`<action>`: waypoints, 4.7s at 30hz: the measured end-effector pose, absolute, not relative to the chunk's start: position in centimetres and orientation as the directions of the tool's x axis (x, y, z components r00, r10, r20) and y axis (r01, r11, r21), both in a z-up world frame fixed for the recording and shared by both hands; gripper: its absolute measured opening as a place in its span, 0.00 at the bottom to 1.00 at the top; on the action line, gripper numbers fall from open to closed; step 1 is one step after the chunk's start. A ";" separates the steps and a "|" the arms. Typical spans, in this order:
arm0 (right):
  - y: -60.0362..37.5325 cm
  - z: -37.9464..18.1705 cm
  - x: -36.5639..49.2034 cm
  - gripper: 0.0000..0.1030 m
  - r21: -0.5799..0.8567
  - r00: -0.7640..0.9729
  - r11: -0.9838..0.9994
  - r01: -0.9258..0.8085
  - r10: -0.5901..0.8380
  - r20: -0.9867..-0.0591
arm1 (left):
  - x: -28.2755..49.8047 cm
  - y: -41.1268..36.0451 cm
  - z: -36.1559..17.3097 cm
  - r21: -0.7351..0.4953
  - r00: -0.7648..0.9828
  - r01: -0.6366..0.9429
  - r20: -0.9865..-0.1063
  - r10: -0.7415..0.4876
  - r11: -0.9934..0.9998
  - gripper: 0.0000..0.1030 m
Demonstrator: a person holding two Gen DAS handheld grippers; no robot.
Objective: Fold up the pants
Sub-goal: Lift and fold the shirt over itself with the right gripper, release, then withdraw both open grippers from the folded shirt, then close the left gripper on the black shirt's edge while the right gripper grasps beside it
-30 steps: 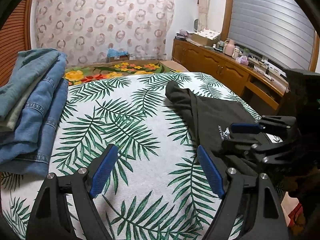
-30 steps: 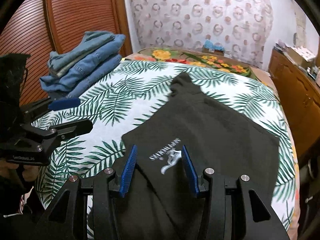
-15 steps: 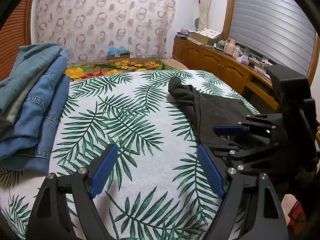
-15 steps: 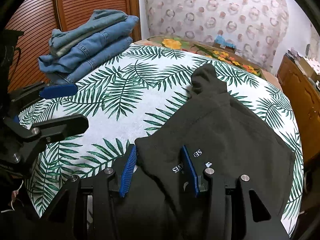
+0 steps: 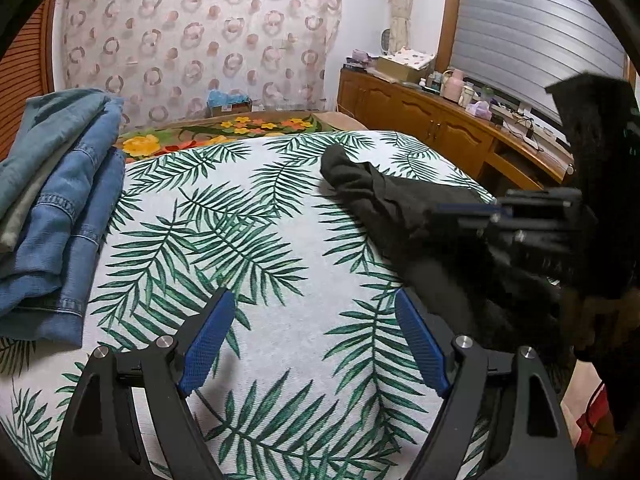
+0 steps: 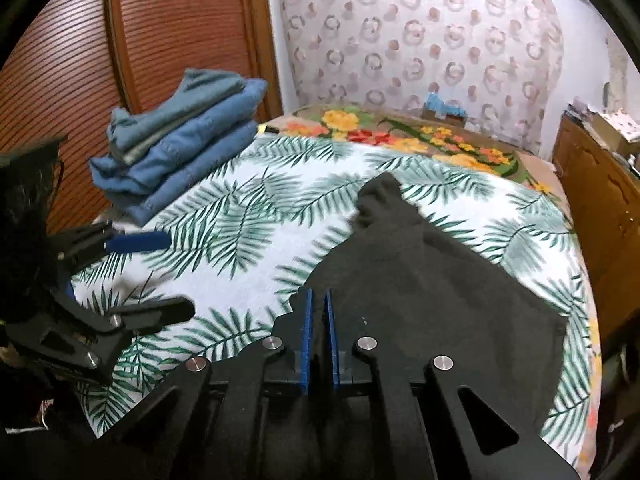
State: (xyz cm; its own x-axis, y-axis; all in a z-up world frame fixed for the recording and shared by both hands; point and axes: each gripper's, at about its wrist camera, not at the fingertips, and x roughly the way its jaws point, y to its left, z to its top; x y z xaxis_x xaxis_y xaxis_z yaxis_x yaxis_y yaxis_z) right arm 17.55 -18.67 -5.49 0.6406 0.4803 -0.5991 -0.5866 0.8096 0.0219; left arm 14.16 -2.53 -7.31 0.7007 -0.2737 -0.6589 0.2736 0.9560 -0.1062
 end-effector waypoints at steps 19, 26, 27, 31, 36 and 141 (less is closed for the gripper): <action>-24.7 -3.6 19.7 0.07 -0.051 0.745 0.888 -0.458 0.352 -0.567 | 14.8 -6.8 -7.4 -0.094 0.664 0.344 -0.679 -0.313 0.934 0.80; -26.9 -4.8 21.8 0.07 -0.050 0.748 0.916 -0.398 0.293 -0.595 | 15.4 -8.4 -7.9 -0.079 0.646 0.354 -0.700 -0.305 0.932 0.80; -27.2 -5.0 21.9 0.07 -0.046 0.748 0.919 -0.392 0.289 -0.597 | 15.4 -8.6 -7.9 -0.076 0.644 0.355 -0.703 -0.302 0.932 0.80; -27.6 -5.4 22.7 0.07 -0.032 0.747 0.926 -0.377 0.284 -0.601 | 15.7 -9.2 -8.2 -0.061 0.631 0.360 -0.719 -0.291 0.931 0.80; -28.1 -5.9 23.5 0.07 -0.019 0.745 0.934 -0.356 0.271 -0.609 | 16.3 -9.6 -8.8 -0.051 0.605 0.359 -0.748 -0.274 0.932 0.80; -29.2 -7.4 3.4 0.12 0.076 0.690 0.927 -0.368 0.327 -0.645 | 7.9 -11.4 -8.9 -0.172 0.504 0.491 -0.743 -0.440 0.854 0.39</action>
State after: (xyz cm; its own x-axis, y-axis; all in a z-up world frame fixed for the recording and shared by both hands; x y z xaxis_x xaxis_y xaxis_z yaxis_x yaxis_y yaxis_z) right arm 3.39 -29.25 -7.37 0.6901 0.3273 -0.6454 -0.3683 0.9266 0.0761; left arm 7.94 -11.38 -8.91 0.5045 -0.4401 -0.7428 0.4911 0.8539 -0.1723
